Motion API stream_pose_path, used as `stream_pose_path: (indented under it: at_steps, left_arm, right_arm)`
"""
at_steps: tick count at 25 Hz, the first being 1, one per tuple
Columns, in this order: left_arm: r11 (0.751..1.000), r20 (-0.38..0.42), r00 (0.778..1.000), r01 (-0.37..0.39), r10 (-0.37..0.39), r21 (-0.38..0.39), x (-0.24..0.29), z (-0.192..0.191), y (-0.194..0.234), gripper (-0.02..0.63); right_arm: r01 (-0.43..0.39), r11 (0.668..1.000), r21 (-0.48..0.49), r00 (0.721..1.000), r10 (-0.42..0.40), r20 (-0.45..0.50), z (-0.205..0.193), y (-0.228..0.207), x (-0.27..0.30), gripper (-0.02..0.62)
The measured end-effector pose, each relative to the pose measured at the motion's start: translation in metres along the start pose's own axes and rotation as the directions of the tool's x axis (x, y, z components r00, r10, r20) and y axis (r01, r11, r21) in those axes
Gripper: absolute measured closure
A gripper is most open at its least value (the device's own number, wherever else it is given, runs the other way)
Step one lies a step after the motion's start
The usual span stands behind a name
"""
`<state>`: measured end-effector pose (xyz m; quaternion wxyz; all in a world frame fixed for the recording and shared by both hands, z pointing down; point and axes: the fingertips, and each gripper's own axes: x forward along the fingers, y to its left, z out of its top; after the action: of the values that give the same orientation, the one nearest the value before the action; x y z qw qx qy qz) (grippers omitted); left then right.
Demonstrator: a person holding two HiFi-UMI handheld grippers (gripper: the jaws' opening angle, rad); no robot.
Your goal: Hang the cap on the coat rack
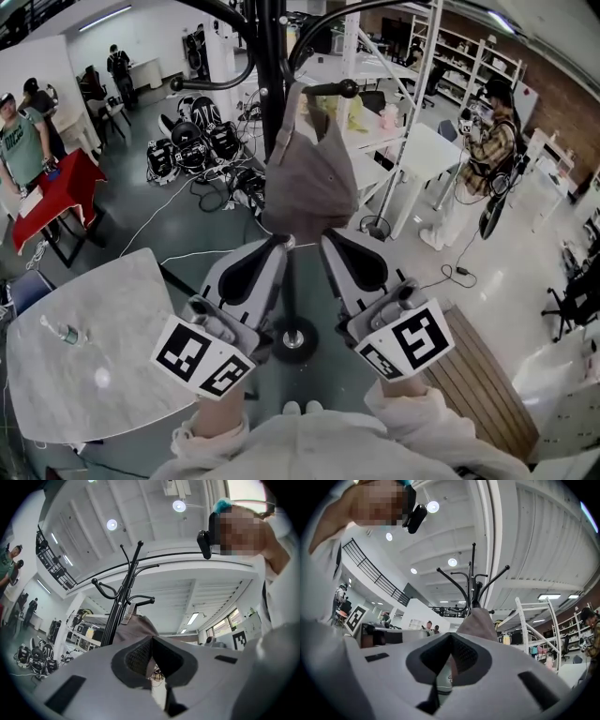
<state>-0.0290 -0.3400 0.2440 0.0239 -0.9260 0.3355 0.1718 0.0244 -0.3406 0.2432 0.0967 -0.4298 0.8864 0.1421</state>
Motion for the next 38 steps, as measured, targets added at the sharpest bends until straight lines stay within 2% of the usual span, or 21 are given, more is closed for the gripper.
stream_pose_path:
  at_steps: [12, 26, 38]
  left_arm:
    - [0.998, -0.088, 0.996, -0.033, 0.028, -0.061, -0.005, -0.037, -0.008, 0.592]
    - [0.995, -0.122, 0.989, -0.084, 0.078, -0.046, -0.002, -0.042, -0.002, 0.592]
    - [0.997, -0.138, 0.989, -0.058, 0.050, -0.053, 0.003, -0.050, -0.005, 0.592]
  right_arm:
    - [0.012, 1.000, 0.013, 0.994, -0.010, -0.107, -0.028, 0.006, -0.019, 0.594]
    - [-0.011, 1.000, 0.026, 0.991, 0.014, -0.134, -0.038, 0.007, -0.017, 0.594]
    - [-0.011, 1.000, 0.019, 0.987, 0.014, -0.163, -0.047, 0.005, -0.017, 0.594]
